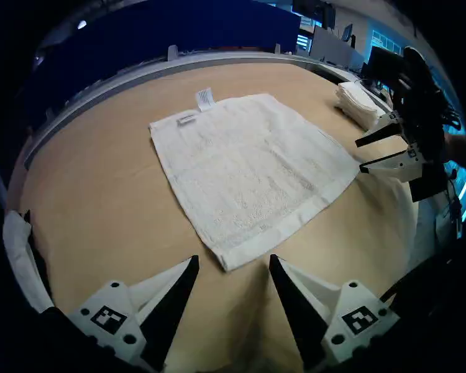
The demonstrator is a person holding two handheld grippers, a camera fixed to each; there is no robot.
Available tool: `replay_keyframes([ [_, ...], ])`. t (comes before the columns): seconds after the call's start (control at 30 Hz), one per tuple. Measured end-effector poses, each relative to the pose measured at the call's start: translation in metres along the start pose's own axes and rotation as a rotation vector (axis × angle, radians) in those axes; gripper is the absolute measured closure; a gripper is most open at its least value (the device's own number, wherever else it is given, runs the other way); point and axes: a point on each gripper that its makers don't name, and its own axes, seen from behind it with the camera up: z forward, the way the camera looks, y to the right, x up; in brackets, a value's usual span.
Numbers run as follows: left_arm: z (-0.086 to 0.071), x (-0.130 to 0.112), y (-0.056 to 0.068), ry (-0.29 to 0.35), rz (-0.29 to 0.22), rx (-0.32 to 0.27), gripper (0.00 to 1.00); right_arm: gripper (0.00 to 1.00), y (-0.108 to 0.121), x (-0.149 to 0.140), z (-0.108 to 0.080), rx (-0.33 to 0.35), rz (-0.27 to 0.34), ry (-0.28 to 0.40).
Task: Fold towel
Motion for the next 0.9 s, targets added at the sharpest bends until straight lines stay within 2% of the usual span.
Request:
replay_keyframes([
  [0.1,0.002,0.0,-0.003,-0.002,0.01,0.02,0.3,0.2,-0.004,-0.004,0.001,0.016,0.003,-0.007],
  [0.3,0.001,-0.002,-0.008,-0.01,0.028,0.046,0.4,0.3,-0.009,-0.007,0.005,0.033,-0.003,-0.016],
  [0.43,0.002,-0.001,-0.008,-0.017,0.03,0.048,0.47,0.36,-0.012,-0.008,0.009,0.044,-0.008,-0.021],
  [0.57,0.002,-0.001,-0.007,-0.024,0.03,0.05,0.51,0.36,-0.013,-0.007,0.01,0.052,-0.008,-0.021],
  [0.7,0.002,0.0,-0.006,-0.027,0.03,0.054,0.63,0.43,-0.013,-0.008,0.011,0.068,0.003,-0.022],
  [0.9,0.001,-0.001,-0.005,-0.024,0.016,0.059,0.65,0.51,-0.011,-0.007,0.01,0.075,0.012,-0.017],
])
